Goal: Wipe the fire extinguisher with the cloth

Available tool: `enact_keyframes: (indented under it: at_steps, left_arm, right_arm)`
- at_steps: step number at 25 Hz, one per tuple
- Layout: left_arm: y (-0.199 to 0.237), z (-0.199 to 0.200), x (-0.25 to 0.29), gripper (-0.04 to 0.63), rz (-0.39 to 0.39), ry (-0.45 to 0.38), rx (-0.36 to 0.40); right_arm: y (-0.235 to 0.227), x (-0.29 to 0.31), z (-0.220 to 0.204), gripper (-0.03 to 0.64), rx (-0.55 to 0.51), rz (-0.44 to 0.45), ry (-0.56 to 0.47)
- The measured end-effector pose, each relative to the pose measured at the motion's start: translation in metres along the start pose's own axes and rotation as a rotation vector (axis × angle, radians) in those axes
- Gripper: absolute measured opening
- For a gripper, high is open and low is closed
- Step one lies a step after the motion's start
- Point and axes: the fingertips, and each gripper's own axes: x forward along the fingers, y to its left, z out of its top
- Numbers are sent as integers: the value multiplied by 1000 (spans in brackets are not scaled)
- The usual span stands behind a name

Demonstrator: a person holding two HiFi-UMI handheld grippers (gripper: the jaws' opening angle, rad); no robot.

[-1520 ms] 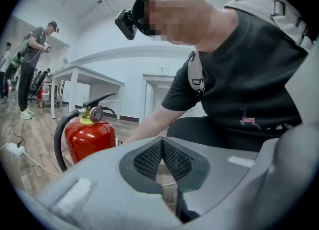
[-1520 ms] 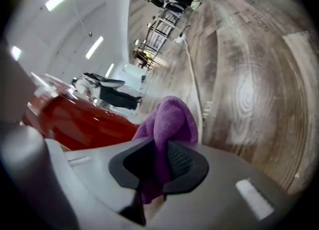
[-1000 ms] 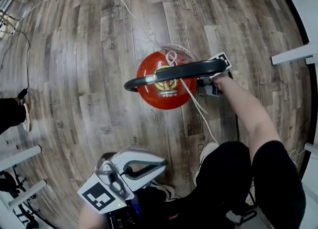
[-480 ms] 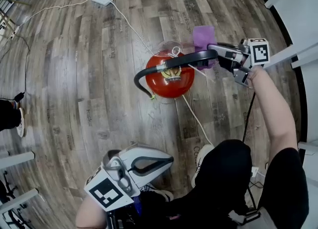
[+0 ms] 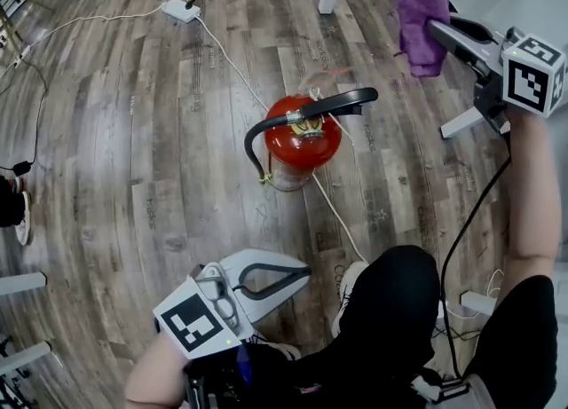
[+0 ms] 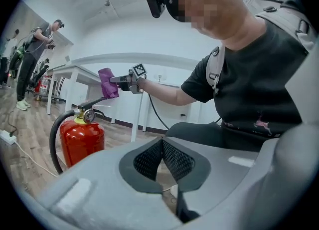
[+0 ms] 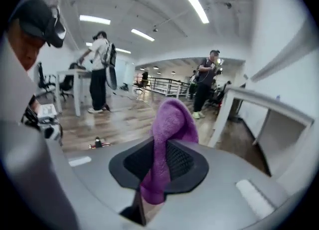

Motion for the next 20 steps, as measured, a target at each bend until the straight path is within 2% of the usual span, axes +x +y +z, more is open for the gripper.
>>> enact_keyframes:
  at_steps: [1,2,4,6,7,10,12,13,15,18,20]
  left_arm:
    - [0,0,-1,-2,0,-4,0]
    - [-1,0,-2,-2,-2,-8,-1]
    - [0,0,-4,-2,1,-22,-12]
    - [5,-1,-4,-2,11,-34,-35]
    - [7,0,-4,-2,13,-38,-45]
    - [8,4,-1,-2,9,-50,-53]
    - [8,6,0,-2,7,-55,-50]
    - [8,6,0,-2,6,-57,-48]
    - [9,6,1,-2,4,-59,-42]
    - [12,6,3,-2,7,-64,-53]
    - [13,5,3,-2,9,-70,-63]
  right_arm:
    - [0,-5,9,57,-64,-57,9]
    - [11,-8,18,57,-123,-63,10]
    - [60,-2,26,57,-235,62,31]
    - [119,16,17,57,-374,223,126]
    - [142,25,7,57,-455,274,195]
    - [183,57,-24,57,-765,320,377]
    - [200,79,-41,57,-991,329,456]
    - [209,88,-50,57,-1065,351,489]
    - [232,106,-62,57,-1149,411,527]
    - [253,128,-69,57,-1264,444,546]
    - [252,126,-70,57,-1268,462,560]
